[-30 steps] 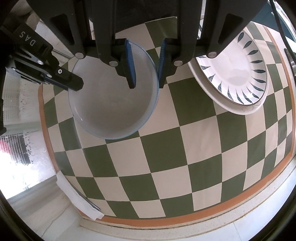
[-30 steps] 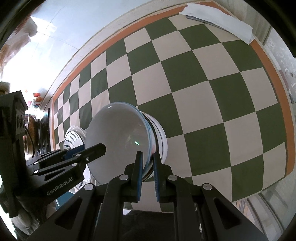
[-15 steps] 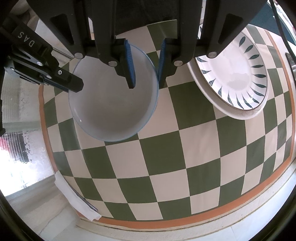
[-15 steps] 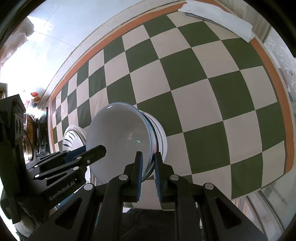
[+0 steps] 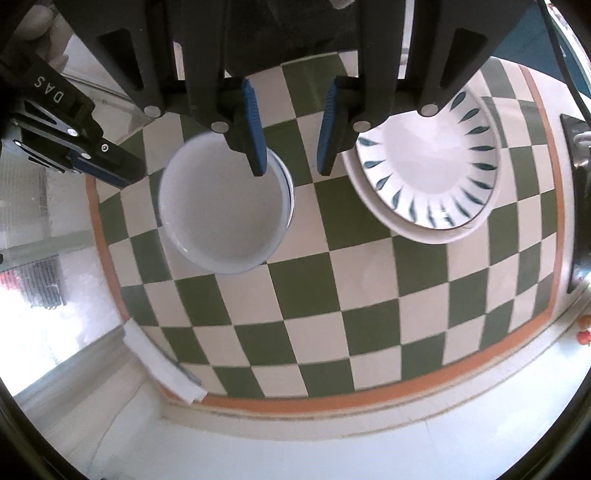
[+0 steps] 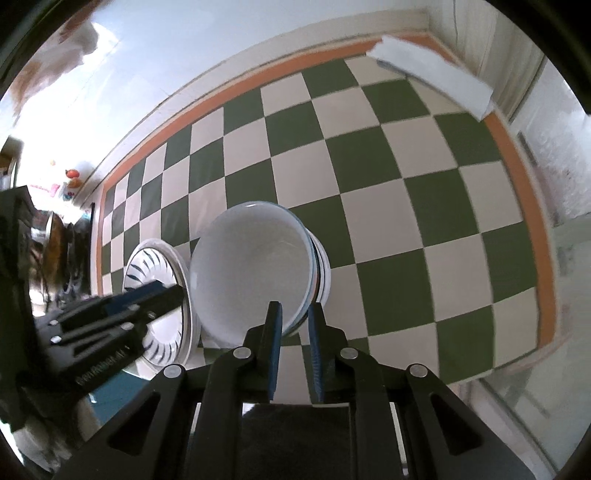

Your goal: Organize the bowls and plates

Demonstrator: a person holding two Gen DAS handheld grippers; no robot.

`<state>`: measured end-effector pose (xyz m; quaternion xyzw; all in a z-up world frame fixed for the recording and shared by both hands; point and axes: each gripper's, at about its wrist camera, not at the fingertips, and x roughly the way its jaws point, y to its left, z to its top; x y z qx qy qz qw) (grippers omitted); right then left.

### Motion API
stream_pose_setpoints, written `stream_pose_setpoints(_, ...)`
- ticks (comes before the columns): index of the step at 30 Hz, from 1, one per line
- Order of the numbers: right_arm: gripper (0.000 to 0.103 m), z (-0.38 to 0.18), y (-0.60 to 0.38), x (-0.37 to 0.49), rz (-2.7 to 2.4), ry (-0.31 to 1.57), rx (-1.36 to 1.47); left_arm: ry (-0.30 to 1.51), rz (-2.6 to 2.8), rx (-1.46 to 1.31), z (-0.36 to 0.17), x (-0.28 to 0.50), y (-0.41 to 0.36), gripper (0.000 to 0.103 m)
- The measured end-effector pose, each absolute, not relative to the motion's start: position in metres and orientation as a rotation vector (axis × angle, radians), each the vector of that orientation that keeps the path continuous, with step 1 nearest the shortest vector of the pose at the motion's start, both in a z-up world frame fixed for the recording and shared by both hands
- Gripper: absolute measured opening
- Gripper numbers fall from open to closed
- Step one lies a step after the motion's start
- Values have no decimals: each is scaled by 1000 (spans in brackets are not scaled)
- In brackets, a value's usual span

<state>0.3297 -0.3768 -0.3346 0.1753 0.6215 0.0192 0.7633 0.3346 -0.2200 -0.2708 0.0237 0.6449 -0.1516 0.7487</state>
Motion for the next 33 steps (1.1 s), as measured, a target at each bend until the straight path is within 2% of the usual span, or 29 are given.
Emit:
stream_pose_setpoints(1,32,-328,-375,325,41,1341,370,1400,-335,50,-265,330,-217,31)
stream_pose_setpoints(2,36,-323,-373,321,43,1331,357,1385,-339,51,-257,325,-214,42)
stream_pose_setpoints(3,42,-316,-371,315,43,1320,342,1373,-343,53,-252,322,-213,48)
stream_pose_setpoints(5,48,-304,-366,306,48,1300,326,1346,-345,58,-241,314,-210,70)
stream_pose_setpoints(8,59,-284,-359,290,54,1267,299,1307,-346,56,-223,301,-204,82)
stream_pose_setpoints(10,75,-272,-355,280,59,1244,287,1286,-343,49,-211,293,-200,89)
stream_pose_setpoints(13,87,-256,-351,265,52,1219,266,1263,-345,36,-198,281,-193,93)
stream_pose_setpoints(18,89,-231,-350,242,23,1186,233,1233,-343,22,-180,264,-185,94)
stream_pose_setpoints(22,91,-213,-354,226,0,1155,224,1208,-344,11,-171,254,-182,101)
stream_pose_setpoints(33,92,-187,-364,204,-30,1098,217,1196,-341,-17,-159,236,-183,102)
